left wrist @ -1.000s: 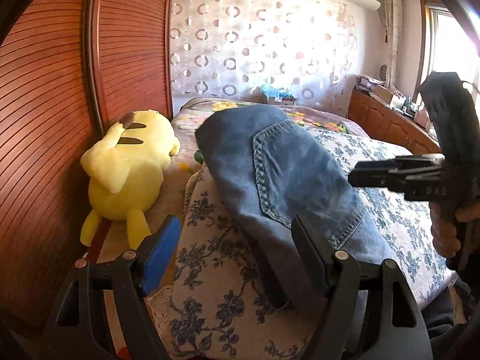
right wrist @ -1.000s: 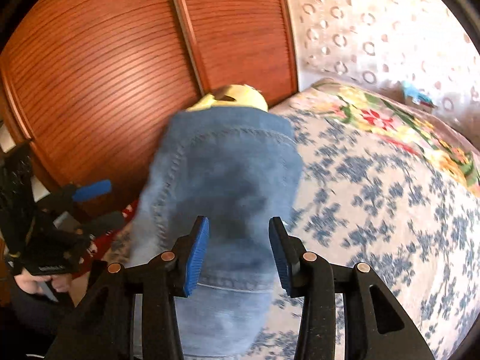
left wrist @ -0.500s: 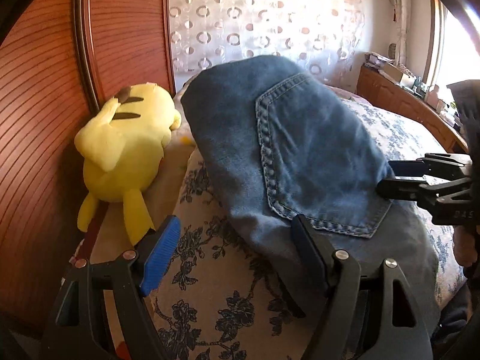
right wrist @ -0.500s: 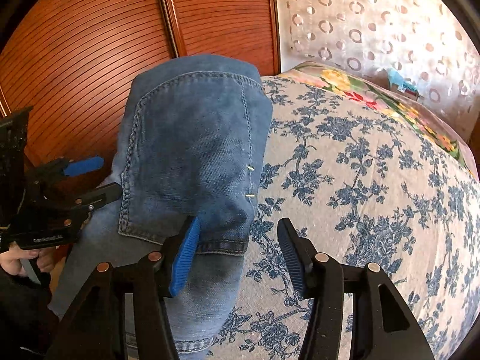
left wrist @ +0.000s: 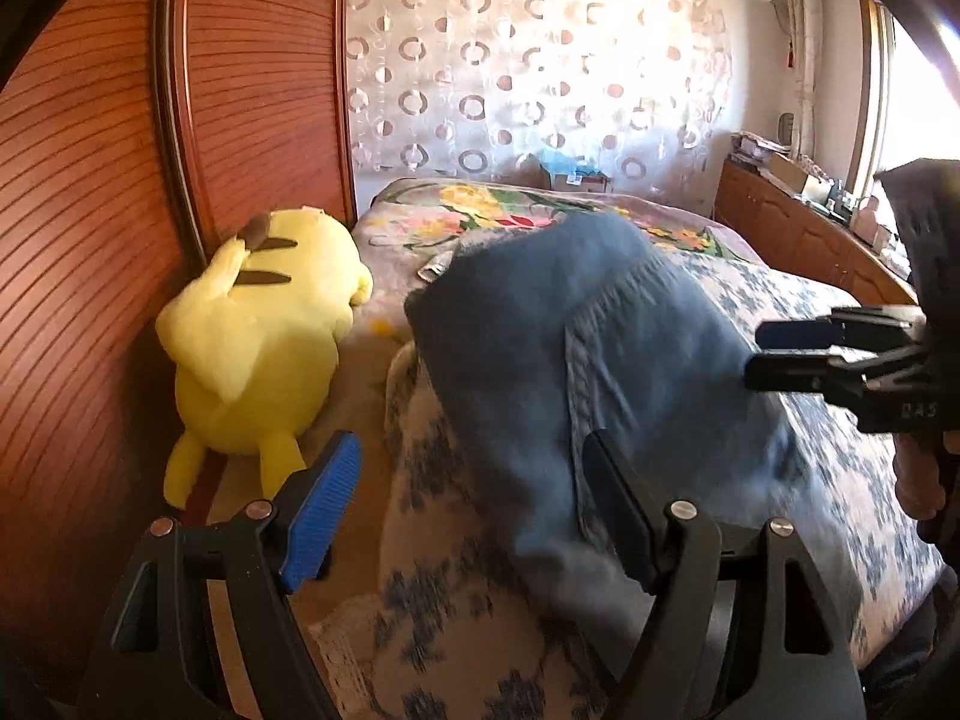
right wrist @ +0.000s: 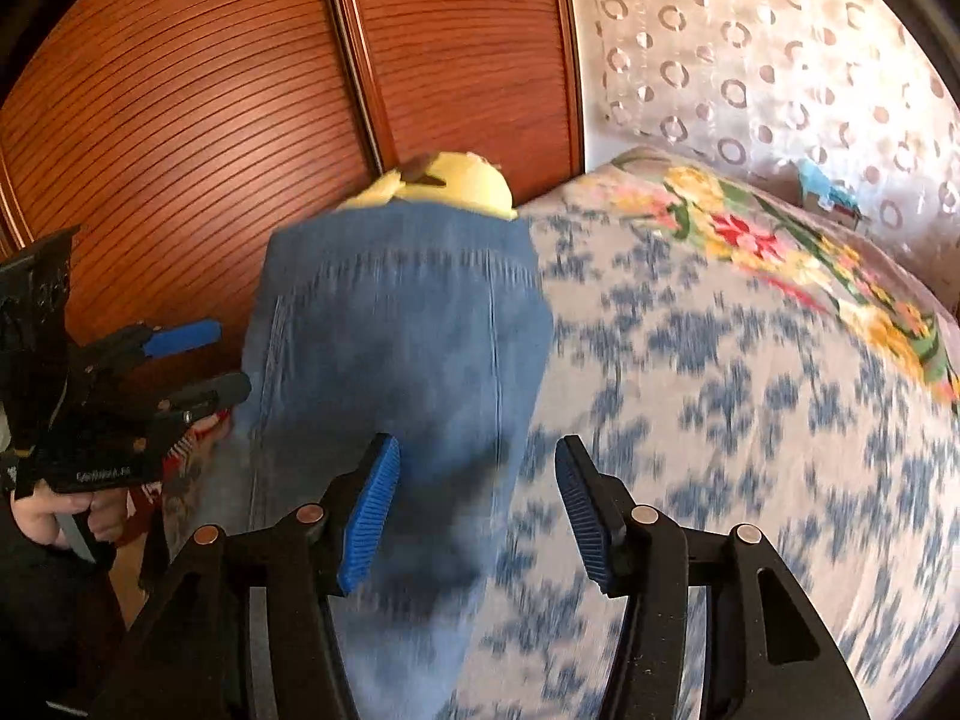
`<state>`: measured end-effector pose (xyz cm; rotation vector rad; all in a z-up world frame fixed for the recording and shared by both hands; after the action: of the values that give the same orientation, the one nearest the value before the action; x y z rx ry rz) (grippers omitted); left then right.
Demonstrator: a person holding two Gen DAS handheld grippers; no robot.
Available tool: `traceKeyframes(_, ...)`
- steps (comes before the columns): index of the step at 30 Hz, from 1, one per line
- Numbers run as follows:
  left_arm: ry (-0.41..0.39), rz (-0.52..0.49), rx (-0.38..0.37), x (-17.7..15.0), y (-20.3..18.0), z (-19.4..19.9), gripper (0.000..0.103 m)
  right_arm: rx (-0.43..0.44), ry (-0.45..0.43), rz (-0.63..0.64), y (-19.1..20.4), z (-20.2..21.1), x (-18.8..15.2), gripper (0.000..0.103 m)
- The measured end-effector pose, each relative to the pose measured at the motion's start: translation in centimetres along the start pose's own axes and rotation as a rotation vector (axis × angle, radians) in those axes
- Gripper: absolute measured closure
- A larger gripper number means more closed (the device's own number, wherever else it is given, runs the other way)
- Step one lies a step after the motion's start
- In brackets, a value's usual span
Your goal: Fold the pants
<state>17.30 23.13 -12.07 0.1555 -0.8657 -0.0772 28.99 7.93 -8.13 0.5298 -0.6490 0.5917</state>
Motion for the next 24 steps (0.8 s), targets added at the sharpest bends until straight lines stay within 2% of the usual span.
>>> traceKeyframes(6, 0.028, 0.008, 0.01, 1.7, 1.6, -2.9, 0.026, -0.003, 0.015, 0.012, -0.8, -3.5, 3.6, 0.047)
traceKeyframes(12, 0.082, 0.024, -0.012, 1.6, 2.1, -6.0, 0.026, -0.015, 0.087, 0.034, -2.5, -7.7, 3.3, 0.044)
traceKeyframes(17, 0.113, 0.016, -0.034, 1.5, 1.5, -7.4, 0.026, 0.044, 0.122, 0.011, -3.4, -9.4, 3.5, 0.044)
traceKeyframes(22, 0.103, 0.019, -0.058, 1.8, 1.6, -7.7, 0.026, 0.105, 0.137, -0.008, -4.1, -9.9, 3.9, 0.044)
traceKeyframes(24, 0.096, 0.031, -0.089, 1.8, 1.7, -7.7, 0.033, 0.132, 0.139, -0.014, -4.2, -10.0, 4.0, 0.044)
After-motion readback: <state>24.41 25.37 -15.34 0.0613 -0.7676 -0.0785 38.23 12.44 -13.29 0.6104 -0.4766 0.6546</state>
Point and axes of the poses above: each gripper's, at about its wrist camera, not at the fingertips, and z roughly against the way its jaws point, y to its left, x to its top, the point moved 8 cm from there along -z, roughly the way its jaws point, and after that the axes turned 15 degrees about -z, right-handed, at the moved point
